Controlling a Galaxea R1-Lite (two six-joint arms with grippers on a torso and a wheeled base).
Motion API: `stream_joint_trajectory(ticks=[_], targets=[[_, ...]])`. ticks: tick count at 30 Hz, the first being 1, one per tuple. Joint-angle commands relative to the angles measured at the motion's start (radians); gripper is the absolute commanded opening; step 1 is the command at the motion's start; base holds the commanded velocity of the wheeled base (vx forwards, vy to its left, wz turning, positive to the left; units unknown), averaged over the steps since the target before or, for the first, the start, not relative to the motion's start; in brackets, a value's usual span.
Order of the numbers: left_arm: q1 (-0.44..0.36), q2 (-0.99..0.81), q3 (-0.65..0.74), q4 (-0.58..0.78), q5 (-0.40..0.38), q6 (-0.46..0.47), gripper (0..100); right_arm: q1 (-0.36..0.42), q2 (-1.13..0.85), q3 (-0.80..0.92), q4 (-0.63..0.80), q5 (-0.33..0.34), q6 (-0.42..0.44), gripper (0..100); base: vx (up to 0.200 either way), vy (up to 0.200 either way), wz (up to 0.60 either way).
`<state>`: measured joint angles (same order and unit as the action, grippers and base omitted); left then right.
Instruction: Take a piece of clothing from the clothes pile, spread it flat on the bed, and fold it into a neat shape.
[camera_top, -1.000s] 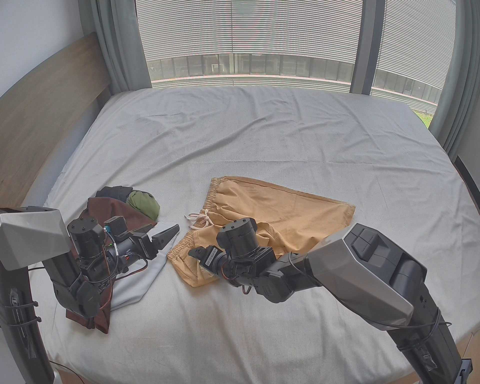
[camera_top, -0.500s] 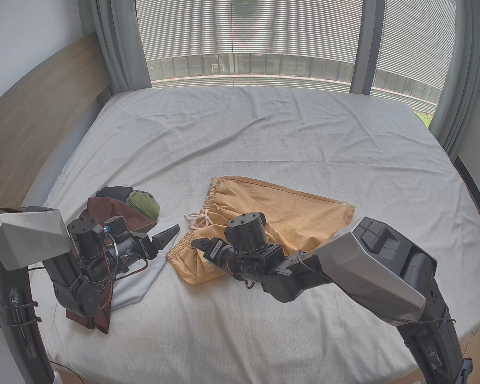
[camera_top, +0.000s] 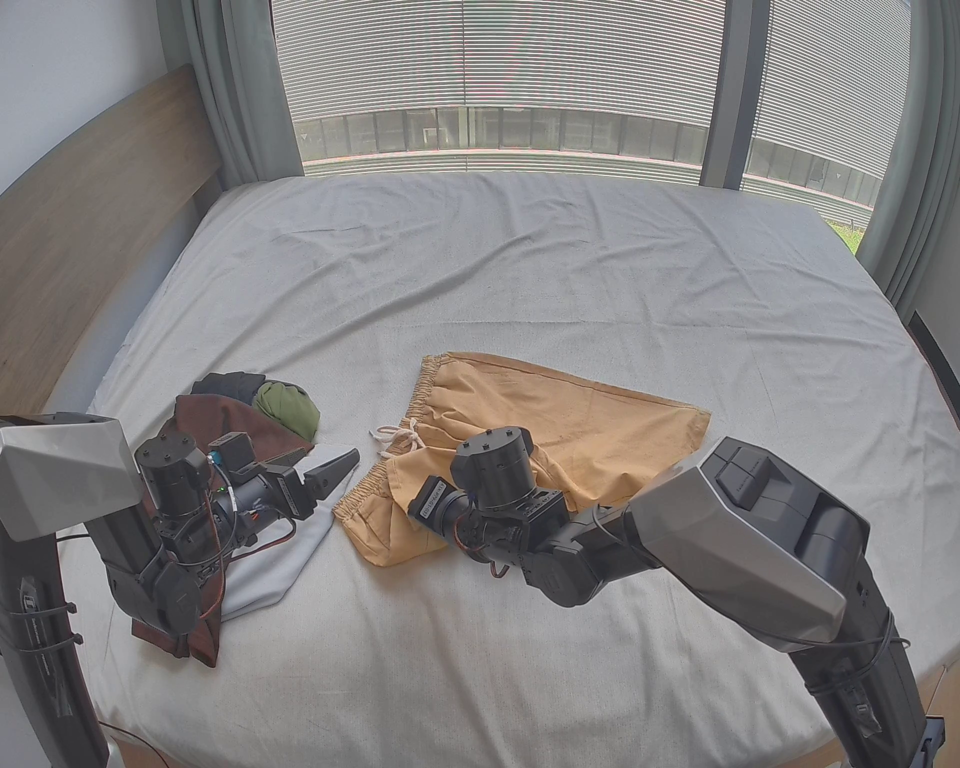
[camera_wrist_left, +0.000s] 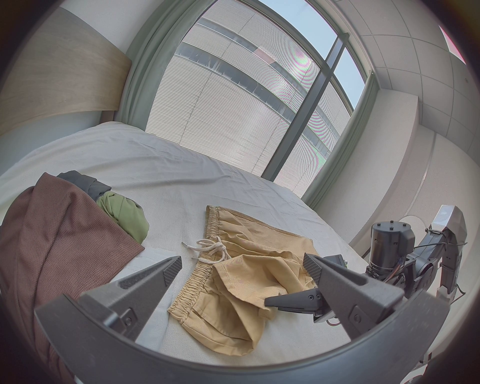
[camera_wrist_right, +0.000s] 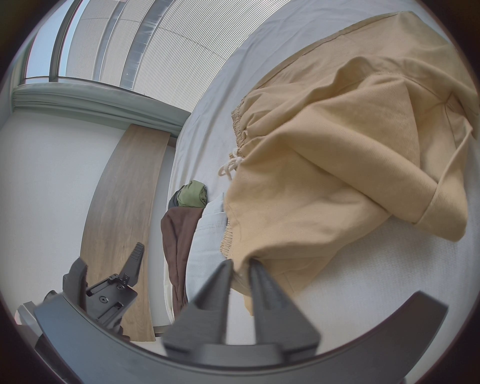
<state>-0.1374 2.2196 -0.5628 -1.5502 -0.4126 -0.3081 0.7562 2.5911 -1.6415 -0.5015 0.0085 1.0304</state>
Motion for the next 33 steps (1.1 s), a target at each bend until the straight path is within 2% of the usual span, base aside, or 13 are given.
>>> stream_joint_trajectory(ticks=[1, 10, 14, 21, 33], targets=[[0.001, 0.0, 0.001, -0.001, 0.0, 0.0, 100, -0.006, 0.023, -0.003, 0.0, 0.001, 0.0, 0, 0.0, 0.0, 0.0], [0.002, 0.0, 0.0, -0.001, 0.0, 0.0, 100, -0.026, 0.007, 0.04, 0.0, -0.002, 0.0, 0, 0.0, 0.0, 0.0], [0.006, 0.0, -0.003, -0.001, 0.0, -0.002, 100, -0.049, -0.135, 0.161, 0.001, -0.012, -0.016, 0, 0.0, 0.0, 0.0], [-0.001, -0.014, 0.0, -0.001, 0.0, -0.003, 100, -0.109, -0.381, 0.387, 0.008, -0.01, -0.102, 0, 0.0, 0.0, 0.0], [0.002, -0.024, 0.0, 0.001, 0.0, -0.005, 100, -0.196, -0.539, 0.558, 0.011, -0.01, -0.17, 0, 0.0, 0.0, 0.0]])
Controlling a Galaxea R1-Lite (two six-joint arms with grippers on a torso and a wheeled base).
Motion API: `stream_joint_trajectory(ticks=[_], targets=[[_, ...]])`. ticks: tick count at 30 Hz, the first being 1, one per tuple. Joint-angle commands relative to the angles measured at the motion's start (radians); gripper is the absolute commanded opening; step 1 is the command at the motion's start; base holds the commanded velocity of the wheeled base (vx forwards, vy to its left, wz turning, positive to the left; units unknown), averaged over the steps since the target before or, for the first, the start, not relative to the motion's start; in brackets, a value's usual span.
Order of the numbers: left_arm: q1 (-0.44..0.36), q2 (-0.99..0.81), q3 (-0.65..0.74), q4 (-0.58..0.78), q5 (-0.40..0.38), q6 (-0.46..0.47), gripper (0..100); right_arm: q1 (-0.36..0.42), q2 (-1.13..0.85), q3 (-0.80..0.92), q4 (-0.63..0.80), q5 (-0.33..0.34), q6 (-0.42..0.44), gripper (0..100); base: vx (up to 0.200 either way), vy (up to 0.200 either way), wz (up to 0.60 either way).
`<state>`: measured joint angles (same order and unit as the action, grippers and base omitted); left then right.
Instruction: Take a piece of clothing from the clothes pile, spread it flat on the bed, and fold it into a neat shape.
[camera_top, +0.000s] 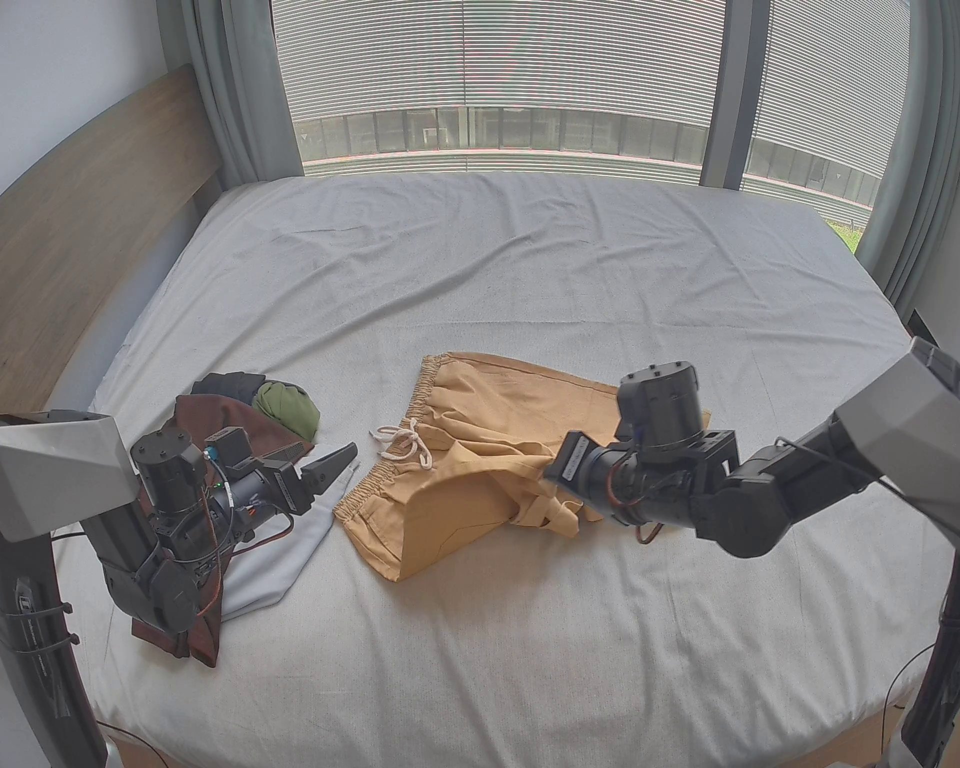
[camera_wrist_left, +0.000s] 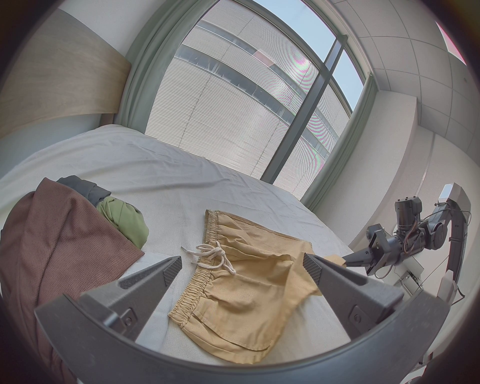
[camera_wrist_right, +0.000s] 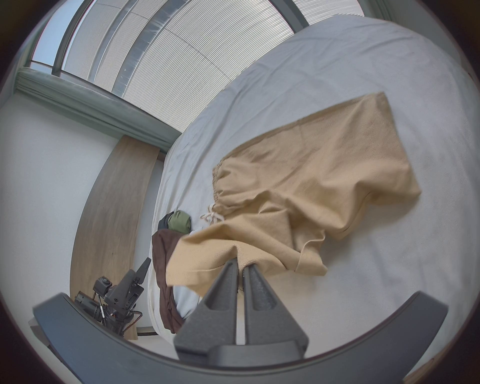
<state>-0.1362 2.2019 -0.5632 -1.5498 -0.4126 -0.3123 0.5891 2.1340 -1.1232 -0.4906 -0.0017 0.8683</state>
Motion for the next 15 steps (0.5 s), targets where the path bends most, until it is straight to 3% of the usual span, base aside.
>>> stream_joint_trajectory(ticks=[1, 15], targets=[[-0.002, -0.005, 0.0, 0.0, 0.0, -0.001, 100, -0.045, -0.1, 0.059, 0.001, 0.0, -0.022, 0, 0.0, 0.0, 0.0], [-0.002, -0.004, -0.001, -0.001, 0.0, -0.001, 100, -0.155, -0.194, 0.083, 0.099, 0.0, -0.101, 0, 0.0, 0.0, 0.0]])
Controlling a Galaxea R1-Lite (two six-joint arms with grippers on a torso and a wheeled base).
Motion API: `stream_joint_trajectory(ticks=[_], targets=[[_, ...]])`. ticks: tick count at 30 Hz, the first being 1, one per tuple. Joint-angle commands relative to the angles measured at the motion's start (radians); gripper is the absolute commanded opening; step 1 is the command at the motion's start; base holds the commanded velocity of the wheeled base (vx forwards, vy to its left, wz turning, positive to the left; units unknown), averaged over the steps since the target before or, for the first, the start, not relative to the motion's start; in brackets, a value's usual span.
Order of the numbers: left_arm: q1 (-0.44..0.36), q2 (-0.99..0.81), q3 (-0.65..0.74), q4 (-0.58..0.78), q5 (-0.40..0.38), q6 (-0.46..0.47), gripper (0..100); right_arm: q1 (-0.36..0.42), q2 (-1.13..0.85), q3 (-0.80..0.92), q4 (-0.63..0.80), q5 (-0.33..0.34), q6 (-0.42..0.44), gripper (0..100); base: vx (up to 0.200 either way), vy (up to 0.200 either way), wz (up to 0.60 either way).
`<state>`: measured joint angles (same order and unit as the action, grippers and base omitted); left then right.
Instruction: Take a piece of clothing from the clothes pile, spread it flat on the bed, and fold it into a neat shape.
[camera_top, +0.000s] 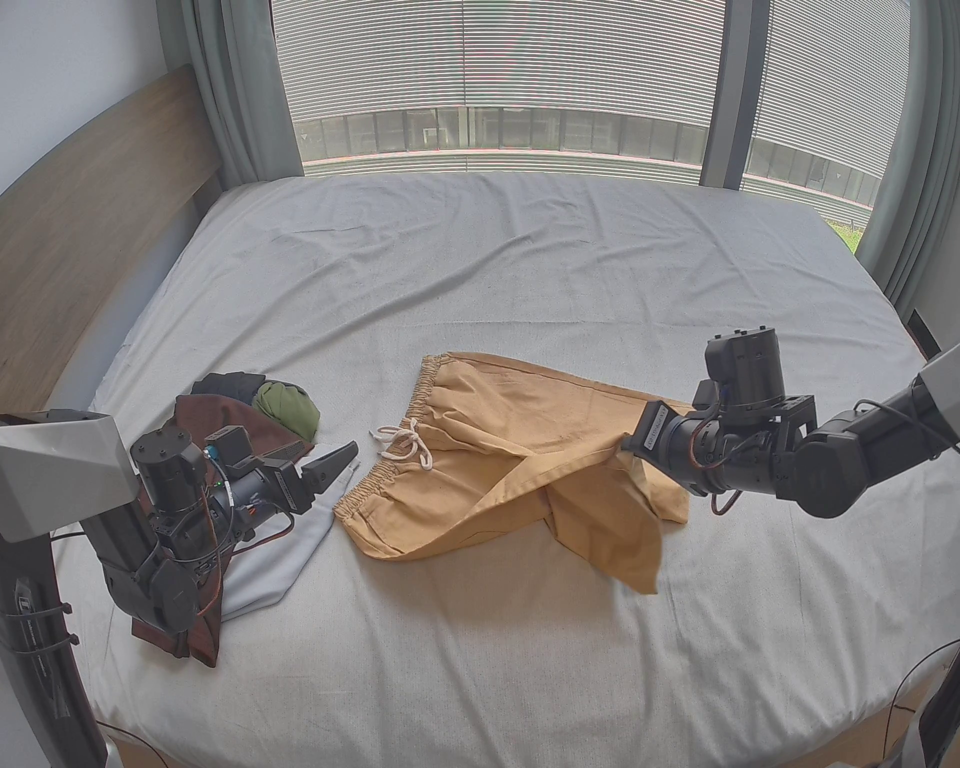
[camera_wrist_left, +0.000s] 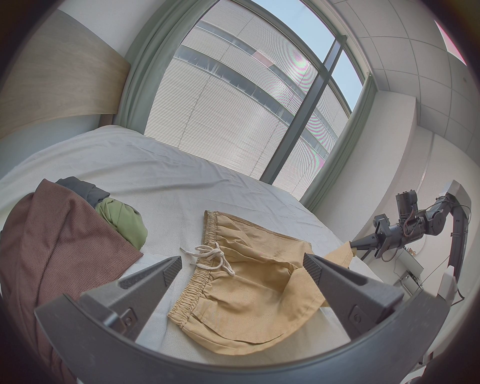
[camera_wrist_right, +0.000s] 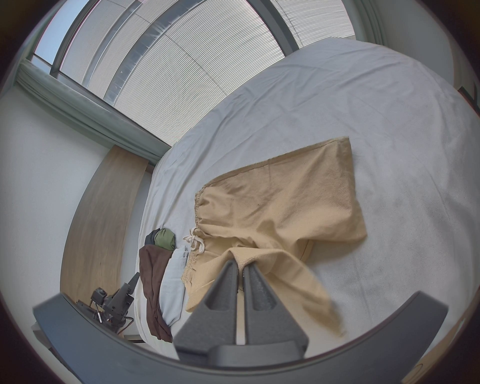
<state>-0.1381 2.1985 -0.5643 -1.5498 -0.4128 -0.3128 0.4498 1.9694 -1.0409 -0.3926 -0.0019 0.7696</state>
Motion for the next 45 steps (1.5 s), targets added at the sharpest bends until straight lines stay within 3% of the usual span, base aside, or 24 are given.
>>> stream_joint_trajectory(ticks=[1, 15, 34, 45], targets=[[0.0, -0.002, 0.001, 0.0, 0.0, 0.0, 100, -0.029, -0.033, 0.001, 0.001, 0.0, -0.006, 0, 0.0, 0.0, 0.0], [0.0, 0.007, 0.003, 0.0, 0.0, -0.002, 100, -0.077, -0.093, 0.045, 0.018, 0.007, -0.076, 0, 0.0, 0.0, 0.0], [0.012, 0.047, -0.003, 0.0, -0.001, -0.002, 100, 0.043, -0.092, 0.363, 0.023, 0.039, -0.087, 0, 0.0, 0.0, 0.0], [0.025, 0.076, -0.005, 0.0, -0.001, 0.001, 100, 0.069, -0.053, 0.438, 0.023, 0.059, -0.092, 0, 0.0, 0.0, 0.0]])
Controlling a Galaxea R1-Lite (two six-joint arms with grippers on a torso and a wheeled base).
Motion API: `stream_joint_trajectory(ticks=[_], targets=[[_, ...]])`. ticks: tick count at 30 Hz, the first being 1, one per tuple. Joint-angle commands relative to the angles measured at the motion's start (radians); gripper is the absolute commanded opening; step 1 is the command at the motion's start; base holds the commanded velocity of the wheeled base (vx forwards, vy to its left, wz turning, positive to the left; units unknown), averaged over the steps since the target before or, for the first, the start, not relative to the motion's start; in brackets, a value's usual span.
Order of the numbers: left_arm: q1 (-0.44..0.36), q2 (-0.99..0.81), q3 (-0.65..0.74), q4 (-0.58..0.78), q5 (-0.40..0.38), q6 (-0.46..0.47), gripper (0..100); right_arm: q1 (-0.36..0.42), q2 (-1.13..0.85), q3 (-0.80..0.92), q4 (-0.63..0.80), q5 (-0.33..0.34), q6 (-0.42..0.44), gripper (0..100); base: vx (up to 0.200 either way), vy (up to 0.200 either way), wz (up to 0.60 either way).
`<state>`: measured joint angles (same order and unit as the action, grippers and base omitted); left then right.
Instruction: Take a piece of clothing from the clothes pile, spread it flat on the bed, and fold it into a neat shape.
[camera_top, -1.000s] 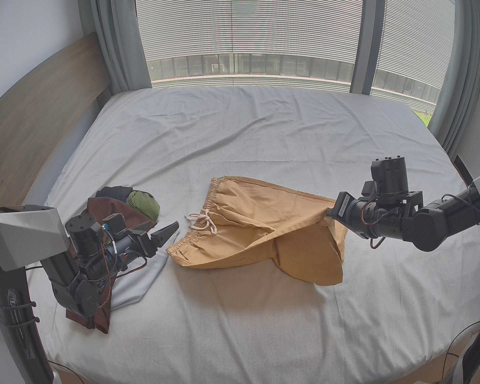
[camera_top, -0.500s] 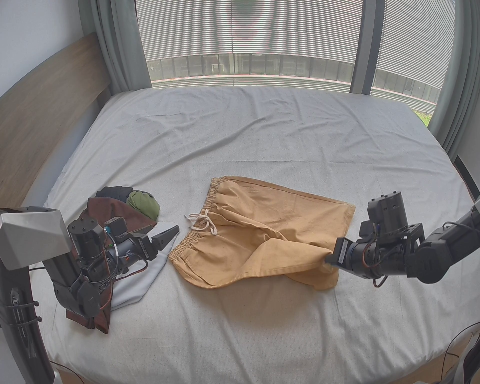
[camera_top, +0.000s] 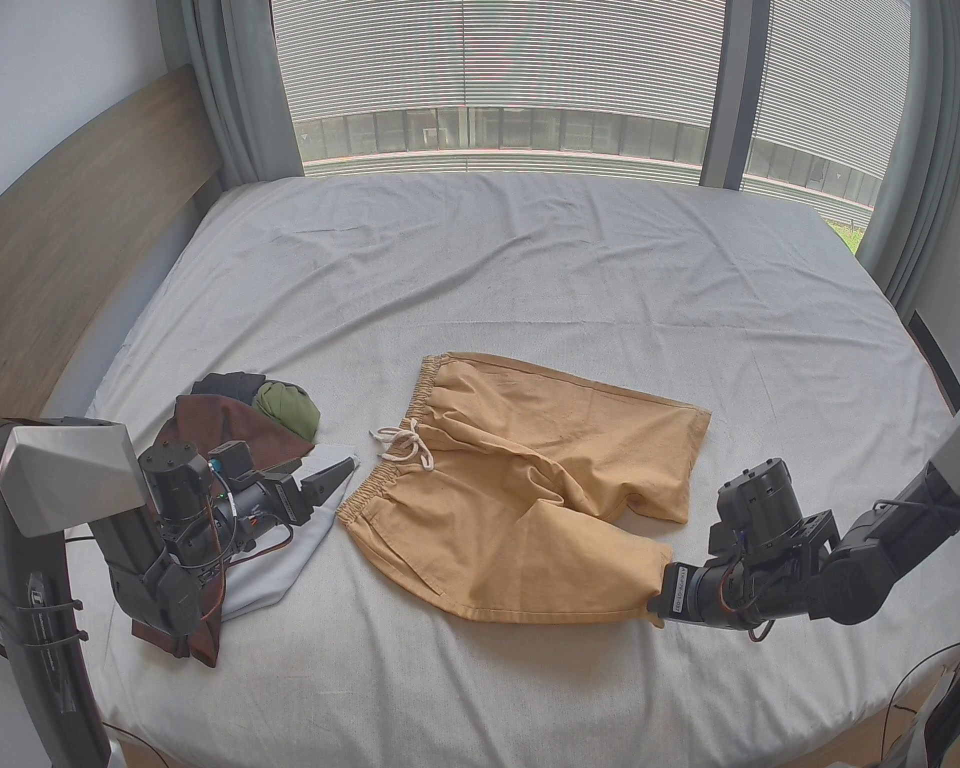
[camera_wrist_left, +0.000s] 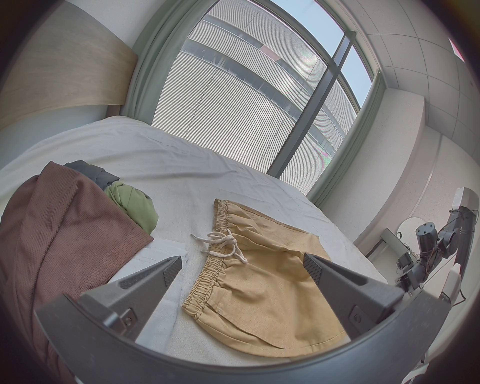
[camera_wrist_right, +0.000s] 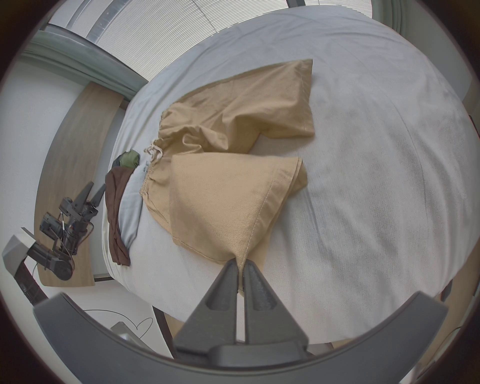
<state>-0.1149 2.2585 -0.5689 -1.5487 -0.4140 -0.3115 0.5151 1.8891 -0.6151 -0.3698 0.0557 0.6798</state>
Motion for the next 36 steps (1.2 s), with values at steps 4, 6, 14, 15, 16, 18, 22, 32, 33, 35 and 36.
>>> stream_joint_trajectory(ticks=[4, 6, 14, 15, 16, 18, 22, 32, 33, 35, 36], targets=[[0.001, 0.032, -0.002, -0.001, 0.0, 0.003, 100, 0.023, 0.084, 0.041, -0.011, 0.001, -0.005, 0, 0.0, 0.0, 0.0], [0.001, 0.032, -0.002, -0.001, 0.0, 0.003, 100, 0.026, 0.103, 0.048, -0.026, -0.002, -0.006, 0, 0.0, 0.0, 0.0], [-0.002, 0.035, 0.0, -0.002, 0.0, 0.003, 100, 0.033, 0.136, 0.078, -0.097, -0.005, -0.032, 0, 0.0, 0.0, 0.0], [-0.002, 0.036, 0.0, -0.001, 0.0, 0.005, 100, 0.033, 0.136, 0.081, -0.101, -0.007, -0.032, 0, 0.0, 0.0, 0.0], [-0.003, 0.038, 0.0, -0.001, 0.0, 0.005, 100, 0.033, 0.136, 0.084, -0.107, -0.005, -0.032, 0, 0.0, 0.0, 0.0], [-0.005, 0.038, 0.0, -0.001, 0.0, 0.005, 100, 0.033, 0.137, 0.097, -0.12, -0.005, -0.034, 0, 0.0, 0.0, 0.0], [-0.005, 0.042, -0.002, -0.002, 0.0, 0.005, 100, 0.028, 0.153, 0.101, -0.15, -0.01, -0.031, 100, 0.0, 0.0, 0.0], [-0.006, 0.041, -0.002, -0.001, 0.0, 0.005, 100, -0.106, 0.163, 0.132, -0.296, -0.001, -0.029, 100, 0.0, 0.0, 0.0], [-0.008, 0.041, -0.002, -0.001, 0.0, 0.005, 100, -0.119, 0.165, 0.13, -0.305, 0.003, -0.031, 100, 0.0, 0.0, 0.0], [-0.008, 0.044, 0.001, -0.001, 0.0, 0.005, 100, -0.158, 0.177, 0.121, -0.327, 0.013, -0.031, 100, 0.0, 0.0, 0.0], [-0.008, 0.044, 0.003, -0.001, 0.0, 0.005, 100, -0.162, 0.182, 0.121, -0.33, 0.015, -0.032, 100, 0.0, 0.0, 0.0]])
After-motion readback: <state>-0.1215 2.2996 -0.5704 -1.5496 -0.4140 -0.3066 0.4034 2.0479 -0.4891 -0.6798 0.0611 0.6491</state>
